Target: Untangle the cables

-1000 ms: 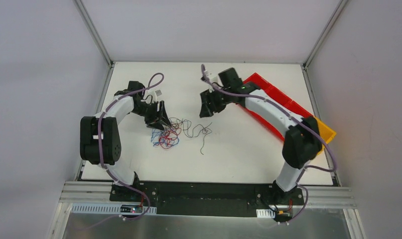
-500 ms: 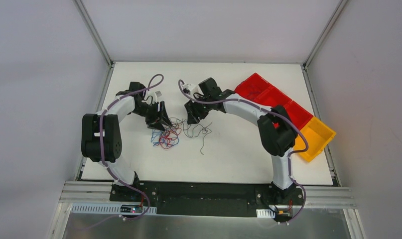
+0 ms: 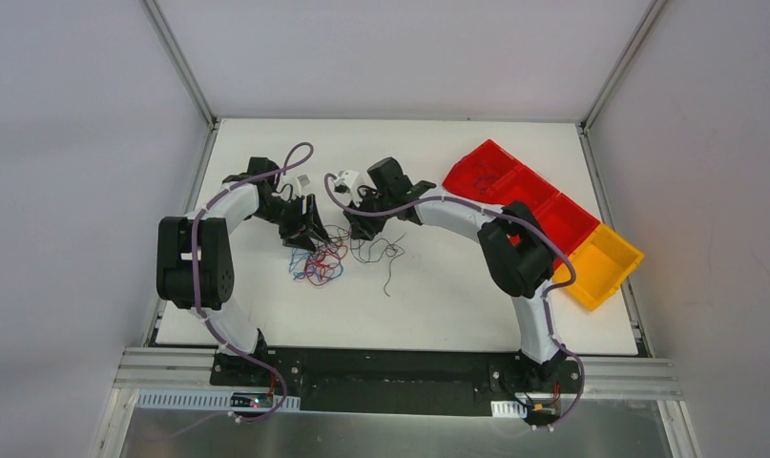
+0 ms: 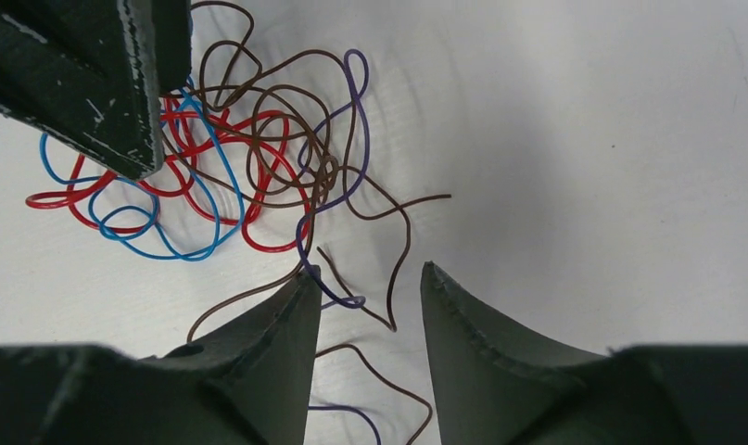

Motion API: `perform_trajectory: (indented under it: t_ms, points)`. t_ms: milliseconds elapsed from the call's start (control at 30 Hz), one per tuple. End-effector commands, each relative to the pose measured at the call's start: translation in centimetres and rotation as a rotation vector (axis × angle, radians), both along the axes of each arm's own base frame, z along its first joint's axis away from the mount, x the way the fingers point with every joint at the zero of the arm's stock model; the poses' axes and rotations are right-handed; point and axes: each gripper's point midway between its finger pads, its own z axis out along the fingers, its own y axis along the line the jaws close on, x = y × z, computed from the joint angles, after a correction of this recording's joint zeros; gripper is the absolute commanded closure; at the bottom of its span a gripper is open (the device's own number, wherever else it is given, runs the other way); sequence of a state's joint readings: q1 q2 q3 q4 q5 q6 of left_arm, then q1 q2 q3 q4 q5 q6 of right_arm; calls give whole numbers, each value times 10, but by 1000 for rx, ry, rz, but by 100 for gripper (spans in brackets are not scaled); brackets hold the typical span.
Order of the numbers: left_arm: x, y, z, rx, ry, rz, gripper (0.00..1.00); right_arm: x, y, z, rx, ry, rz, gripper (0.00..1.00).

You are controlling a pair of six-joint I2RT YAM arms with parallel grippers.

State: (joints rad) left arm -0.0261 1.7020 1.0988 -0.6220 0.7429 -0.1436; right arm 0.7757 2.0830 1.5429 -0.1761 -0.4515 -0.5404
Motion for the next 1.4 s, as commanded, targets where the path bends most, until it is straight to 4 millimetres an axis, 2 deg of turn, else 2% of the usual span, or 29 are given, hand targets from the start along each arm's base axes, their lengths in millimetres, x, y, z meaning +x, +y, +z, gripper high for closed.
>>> perform_trajectory:
  t_ms: [0, 67, 133, 233, 333, 433, 600, 800, 900, 967, 1067, 1133, 1200, 1267, 1300, 1367]
  points:
    - [2, -4, 7, -29, -4, 2, 45, 8, 18, 19, 62, -116, 67, 60]
    - [2, -4, 10, -48, -5, 15, 44, 7, 19, 25, 74, -130, 77, 77]
    - [4, -4, 16, -72, -12, 30, 43, 3, 18, 35, 91, -145, 92, 100]
    - [13, 7, 30, -104, -57, 74, 40, -3, 12, 63, 139, -170, 88, 100]
    - [19, 7, 54, -127, -162, 64, 36, -4, 2, 108, 216, -202, 45, 100]
    - [21, 4, 77, -147, -279, 52, 27, -5, -10, 154, 280, -245, 0, 100]
    - [23, 0, 113, -178, -470, 41, 19, -9, -25, 202, 345, -299, -55, 100]
    - [33, -16, 157, -211, -636, 0, 16, -9, -32, 254, 413, -373, -97, 100]
    - [31, -37, 172, -211, -739, -88, 15, -8, -36, 284, 449, -411, -123, 100]
    - [34, -46, 176, -183, -796, -114, 15, -6, -39, 309, 482, -443, -145, 100]
    - [49, -58, 180, -161, -870, -105, 16, -13, -43, 346, 540, -471, -148, 100]
    - [61, -68, 178, -145, -895, -101, 17, -21, -45, 365, 576, -467, -141, 100]
    - [72, -82, 174, -134, -913, -111, 23, -28, -46, 375, 595, -462, -135, 100]
    - [80, -88, 154, -118, -857, -96, 33, -29, -48, 387, 607, -480, -157, 100]
    - [83, -87, 137, -108, -805, -74, 37, -27, -50, 393, 612, -494, -179, 100]
    - [74, -81, 101, -88, -703, -70, 41, -15, -62, 414, 625, -549, -262, 100]
